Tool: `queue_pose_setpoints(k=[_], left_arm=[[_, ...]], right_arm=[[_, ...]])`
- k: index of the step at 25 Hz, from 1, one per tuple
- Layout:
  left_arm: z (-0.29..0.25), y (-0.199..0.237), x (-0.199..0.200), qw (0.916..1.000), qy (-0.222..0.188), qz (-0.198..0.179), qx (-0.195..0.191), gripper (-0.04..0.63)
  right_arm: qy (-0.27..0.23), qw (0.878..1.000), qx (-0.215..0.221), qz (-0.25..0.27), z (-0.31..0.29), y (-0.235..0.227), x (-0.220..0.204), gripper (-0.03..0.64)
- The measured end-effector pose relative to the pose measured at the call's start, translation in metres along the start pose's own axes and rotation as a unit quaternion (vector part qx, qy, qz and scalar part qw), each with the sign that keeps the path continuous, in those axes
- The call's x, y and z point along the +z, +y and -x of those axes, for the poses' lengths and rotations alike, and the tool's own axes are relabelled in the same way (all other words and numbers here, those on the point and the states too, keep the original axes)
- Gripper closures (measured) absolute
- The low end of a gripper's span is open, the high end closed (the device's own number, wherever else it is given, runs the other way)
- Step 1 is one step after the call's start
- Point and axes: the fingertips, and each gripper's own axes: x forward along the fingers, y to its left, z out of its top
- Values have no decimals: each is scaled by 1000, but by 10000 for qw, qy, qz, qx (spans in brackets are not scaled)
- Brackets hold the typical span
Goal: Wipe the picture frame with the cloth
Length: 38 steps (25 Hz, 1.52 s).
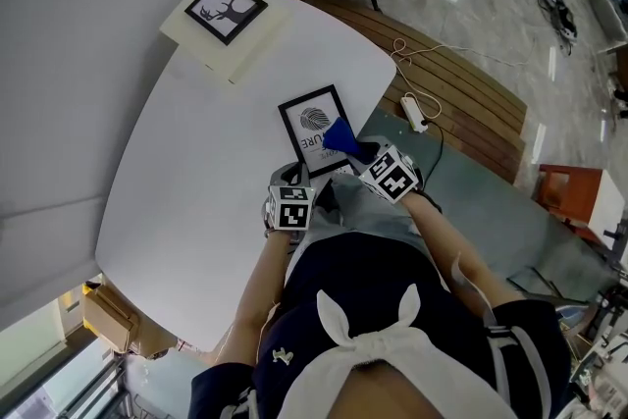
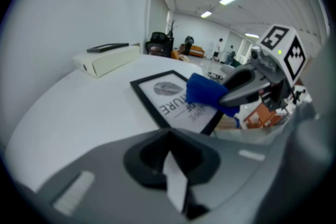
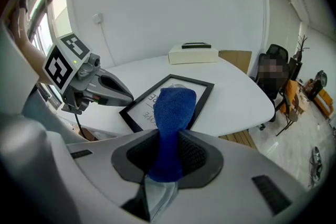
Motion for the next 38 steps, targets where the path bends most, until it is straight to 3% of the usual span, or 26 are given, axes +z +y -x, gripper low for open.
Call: queue_pose_setpoints(k=[7,24,29,34,38], left_arm=[[0,0,0,10000,-29,33,-44,597],[0,0,1,9998,-113,7,-142,597],[1,-1,1,9998,-122,24,-162,597],[1,-1,1,9997,-145,25,-175,597],[1,-1,1,9997,-154,17,-188,597]], right_arm=[[146,9998,-91,-101,-2,4,2,527],[3,9977,576,-366,-32,60,23,527],[-15,9977,648,-177,-38,72,30,528],[110,9972,655,345,-40,80,33,527],[25,9967,727,360,-41,80,33,527]])
